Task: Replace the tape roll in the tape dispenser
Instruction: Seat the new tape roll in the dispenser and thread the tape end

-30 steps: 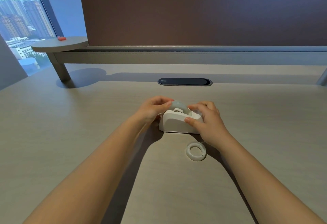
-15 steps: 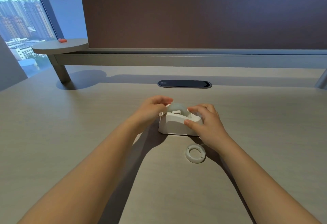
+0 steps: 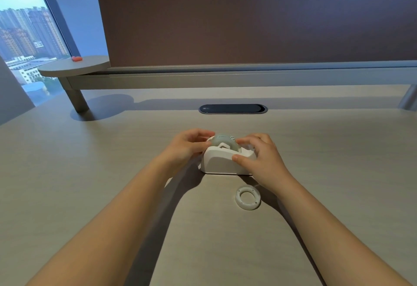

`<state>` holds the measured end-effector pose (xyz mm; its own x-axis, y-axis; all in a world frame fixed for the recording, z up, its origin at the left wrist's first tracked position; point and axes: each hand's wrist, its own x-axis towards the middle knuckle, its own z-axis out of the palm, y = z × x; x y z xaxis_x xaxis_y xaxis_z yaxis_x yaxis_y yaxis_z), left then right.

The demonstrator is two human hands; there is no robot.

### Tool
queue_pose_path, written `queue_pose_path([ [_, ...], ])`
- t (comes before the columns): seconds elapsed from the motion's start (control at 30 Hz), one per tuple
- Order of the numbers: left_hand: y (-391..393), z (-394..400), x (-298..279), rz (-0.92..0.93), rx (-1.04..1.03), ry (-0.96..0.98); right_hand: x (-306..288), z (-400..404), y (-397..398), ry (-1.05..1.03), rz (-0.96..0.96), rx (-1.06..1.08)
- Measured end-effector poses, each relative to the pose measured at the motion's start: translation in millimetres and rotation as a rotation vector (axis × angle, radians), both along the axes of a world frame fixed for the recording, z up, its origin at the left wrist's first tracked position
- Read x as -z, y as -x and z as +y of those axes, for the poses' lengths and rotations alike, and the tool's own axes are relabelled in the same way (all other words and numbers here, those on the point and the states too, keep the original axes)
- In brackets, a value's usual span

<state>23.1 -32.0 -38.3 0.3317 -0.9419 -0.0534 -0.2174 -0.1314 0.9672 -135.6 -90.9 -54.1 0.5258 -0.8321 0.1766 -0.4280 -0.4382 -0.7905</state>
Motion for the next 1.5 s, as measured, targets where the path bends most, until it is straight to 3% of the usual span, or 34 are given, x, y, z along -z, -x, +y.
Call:
queue_pose_path([
  [0.3,2.5,1.0,-1.8,0.029,-0.01,0.034,-4.8,1.1,-1.9,0.032,-0.063,0.062],
  [0.57,8.5,-0.7,-4.4,-0.104,-0.005,0.066,-12.2,3.3,-11.3,0.045,-0.047,0.082],
  [1.1,6.8,-0.8,-7.8,-0.628,-0.061,0.09,-10.6,-9.2,-11.2,0.143,0.052,-0.039],
  [1.3,8.3,-1.8,-26.5,-0.526,-0.102,0.194,-15.6,-3.6,-10.4,0.16,-0.032,-0.002],
  [1.5,9.5,10.0,-30.8,0.064,0.026,0.042,-32.6,15.4,-4.2,0.051,-0.304,-0.148],
])
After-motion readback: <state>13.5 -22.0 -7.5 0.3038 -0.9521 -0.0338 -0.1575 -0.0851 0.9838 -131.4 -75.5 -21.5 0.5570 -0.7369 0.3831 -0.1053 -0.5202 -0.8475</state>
